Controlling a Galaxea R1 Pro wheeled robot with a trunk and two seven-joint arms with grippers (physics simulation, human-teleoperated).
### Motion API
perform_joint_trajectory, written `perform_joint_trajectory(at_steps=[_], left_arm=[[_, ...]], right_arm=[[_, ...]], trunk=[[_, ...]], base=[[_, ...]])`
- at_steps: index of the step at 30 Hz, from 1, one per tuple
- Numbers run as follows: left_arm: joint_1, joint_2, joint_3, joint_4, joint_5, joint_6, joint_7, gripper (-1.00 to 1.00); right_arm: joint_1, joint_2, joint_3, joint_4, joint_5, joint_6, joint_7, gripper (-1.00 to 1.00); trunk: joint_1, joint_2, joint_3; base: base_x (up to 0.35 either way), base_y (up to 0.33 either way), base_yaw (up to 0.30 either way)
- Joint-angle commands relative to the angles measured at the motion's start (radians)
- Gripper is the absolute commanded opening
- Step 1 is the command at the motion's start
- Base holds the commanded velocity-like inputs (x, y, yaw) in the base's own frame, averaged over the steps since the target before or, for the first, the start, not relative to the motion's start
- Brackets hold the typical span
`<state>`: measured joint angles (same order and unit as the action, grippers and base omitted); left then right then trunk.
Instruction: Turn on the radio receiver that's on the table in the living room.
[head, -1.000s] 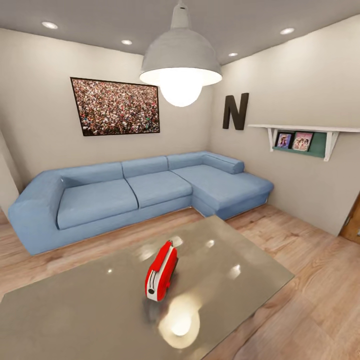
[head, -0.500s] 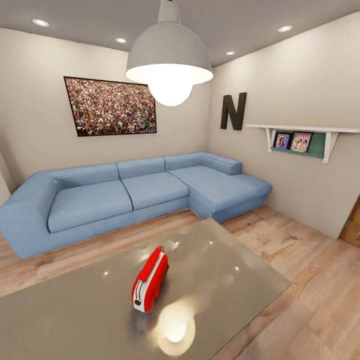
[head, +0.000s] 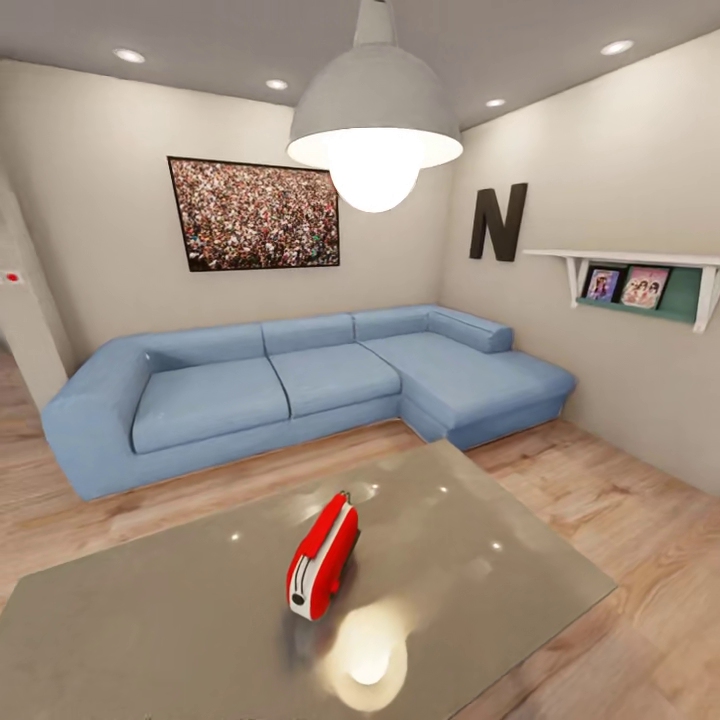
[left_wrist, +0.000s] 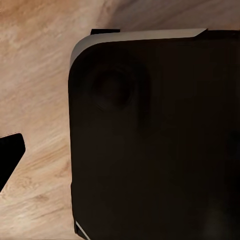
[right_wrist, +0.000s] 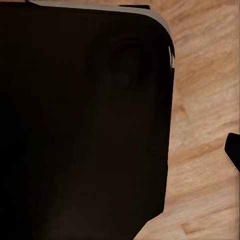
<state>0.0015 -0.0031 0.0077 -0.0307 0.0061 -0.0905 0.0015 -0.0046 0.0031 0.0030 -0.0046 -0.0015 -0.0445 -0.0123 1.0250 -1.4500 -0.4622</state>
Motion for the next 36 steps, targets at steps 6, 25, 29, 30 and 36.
perform_joint_trajectory(at_steps=[6,25,29,30,36], left_arm=[[0.000,0.000,0.000,0.000,0.000,0.000,0.000,1.00],[0.000,-0.001,0.000,0.000,0.000,0.000,0.000,1.00],[0.000,-0.001,0.000,0.000,0.000,0.000,0.000,1.00],[0.000,-0.001,0.000,0.000,0.000,0.000,0.000,1.00],[0.000,-0.002,0.000,0.000,0.000,0.000,0.000,1.00]], right_arm=[[0.000,0.000,0.000,0.000,0.000,0.000,0.000,1.00],[0.000,0.000,0.000,0.000,0.000,0.000,0.000,1.00],[0.000,0.000,0.000,0.000,0.000,0.000,0.000,1.00],[0.000,0.000,0.000,0.000,0.000,0.000,0.000,1.00],[0.000,0.000,0.000,0.000,0.000,0.000,0.000,1.00]], trunk=[[0.000,0.000,0.000],[0.000,0.000,0.000],[0.000,0.000,0.000],[0.000,0.000,0.000],[0.000,0.000,0.000]], base=[[0.000,0.000,0.270],[0.000,0.000,0.270],[0.000,0.000,0.270],[0.000,0.000,0.271],[0.000,0.000,0.271]])
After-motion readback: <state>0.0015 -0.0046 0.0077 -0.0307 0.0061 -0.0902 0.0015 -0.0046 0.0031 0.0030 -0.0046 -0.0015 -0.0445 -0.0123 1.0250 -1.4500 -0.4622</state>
